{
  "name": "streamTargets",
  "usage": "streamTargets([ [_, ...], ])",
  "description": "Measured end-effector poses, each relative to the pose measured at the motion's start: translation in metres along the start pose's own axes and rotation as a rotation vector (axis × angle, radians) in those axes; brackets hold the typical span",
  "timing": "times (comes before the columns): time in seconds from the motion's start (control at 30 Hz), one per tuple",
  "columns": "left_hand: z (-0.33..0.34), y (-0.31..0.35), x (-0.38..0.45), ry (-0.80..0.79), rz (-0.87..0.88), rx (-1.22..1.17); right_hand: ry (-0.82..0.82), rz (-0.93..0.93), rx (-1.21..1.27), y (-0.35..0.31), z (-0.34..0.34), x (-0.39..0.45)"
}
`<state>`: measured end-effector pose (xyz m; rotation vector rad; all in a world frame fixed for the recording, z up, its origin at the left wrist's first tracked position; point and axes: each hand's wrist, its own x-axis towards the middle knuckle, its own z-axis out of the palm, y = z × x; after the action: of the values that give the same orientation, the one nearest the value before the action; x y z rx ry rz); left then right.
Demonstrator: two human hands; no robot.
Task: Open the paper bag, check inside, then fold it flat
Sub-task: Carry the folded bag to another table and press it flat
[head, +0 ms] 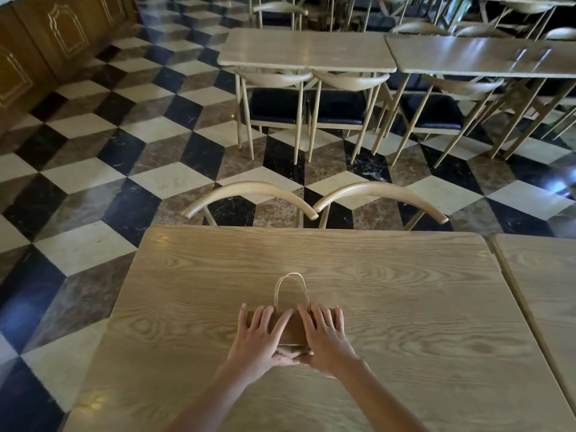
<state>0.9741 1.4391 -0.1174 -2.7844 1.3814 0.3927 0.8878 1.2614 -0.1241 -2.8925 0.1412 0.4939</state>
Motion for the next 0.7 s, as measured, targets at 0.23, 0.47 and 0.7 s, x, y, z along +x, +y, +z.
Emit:
streamTargets([
  [0.23, 0.0, 0.006, 0.0, -0.022, -0.026, 0.061, 0.025, 0.036, -0.043, -0.008, -0.001, -0.002],
  [0.47, 0.001, 0.009, 0.004, -0.028, -0.026, 0.121, 0.037, 0.058, -0.084, -0.01, 0.003, 0.001],
  [0.7, 0.009, 0.004, 0.005, -0.045, 0.009, 0.176, 0.028, 0.02, -0.128, -0.001, 0.01, 0.003],
])
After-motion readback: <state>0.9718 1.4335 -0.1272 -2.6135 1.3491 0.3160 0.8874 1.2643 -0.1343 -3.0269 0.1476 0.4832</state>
